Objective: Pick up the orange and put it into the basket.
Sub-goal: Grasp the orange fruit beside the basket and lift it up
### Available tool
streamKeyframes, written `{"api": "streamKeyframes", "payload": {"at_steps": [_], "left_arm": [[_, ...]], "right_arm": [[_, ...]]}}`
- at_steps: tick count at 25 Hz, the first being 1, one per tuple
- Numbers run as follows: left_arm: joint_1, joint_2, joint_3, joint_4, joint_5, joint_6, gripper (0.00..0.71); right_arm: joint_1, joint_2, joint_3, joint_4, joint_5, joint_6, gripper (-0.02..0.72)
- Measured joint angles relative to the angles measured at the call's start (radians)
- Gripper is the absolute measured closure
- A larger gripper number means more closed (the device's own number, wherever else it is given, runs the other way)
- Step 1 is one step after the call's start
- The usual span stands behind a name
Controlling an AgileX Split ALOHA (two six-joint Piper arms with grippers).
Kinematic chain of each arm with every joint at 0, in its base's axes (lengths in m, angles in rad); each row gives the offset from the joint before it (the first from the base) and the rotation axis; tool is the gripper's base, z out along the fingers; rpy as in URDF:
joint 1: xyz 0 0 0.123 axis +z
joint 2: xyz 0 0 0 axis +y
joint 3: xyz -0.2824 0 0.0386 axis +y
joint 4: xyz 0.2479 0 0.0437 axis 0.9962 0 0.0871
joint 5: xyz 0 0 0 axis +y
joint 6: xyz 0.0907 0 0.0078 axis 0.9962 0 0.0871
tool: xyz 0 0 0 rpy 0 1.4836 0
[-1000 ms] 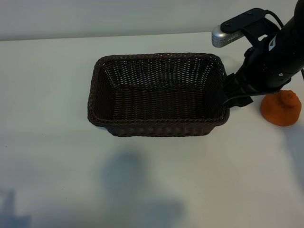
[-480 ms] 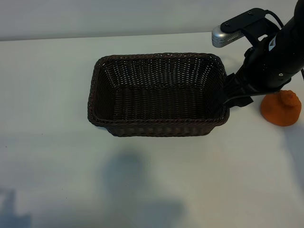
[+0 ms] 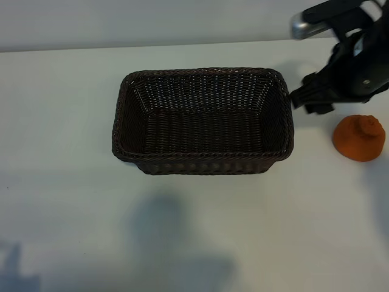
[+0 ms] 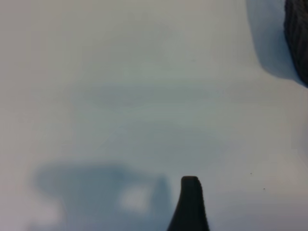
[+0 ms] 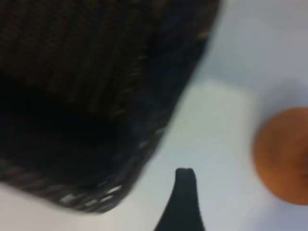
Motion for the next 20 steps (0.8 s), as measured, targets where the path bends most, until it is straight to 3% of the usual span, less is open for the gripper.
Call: {"api": "streamKeyframes", "payload": {"at_steps": [4,10,20], "left_arm": [[-0.04,0.0,0.0,0.0,0.0,0.0,0.116],[-0.044,0.0,0.0,0.0,-0.001,0.0,0.116],[-0.044,0.0,0.0,0.0,-0.001,0.002,0.116]], "right_arm": [[-0.12,0.03,0.0,-0.004,-0.04,0.012,0.108],[-0.254,0.109,0.0,-0.009,-0.054,0.012,0.108],[-0.272,0.252,0.0,-0.012,-0.103,0.012,0.108]]}}
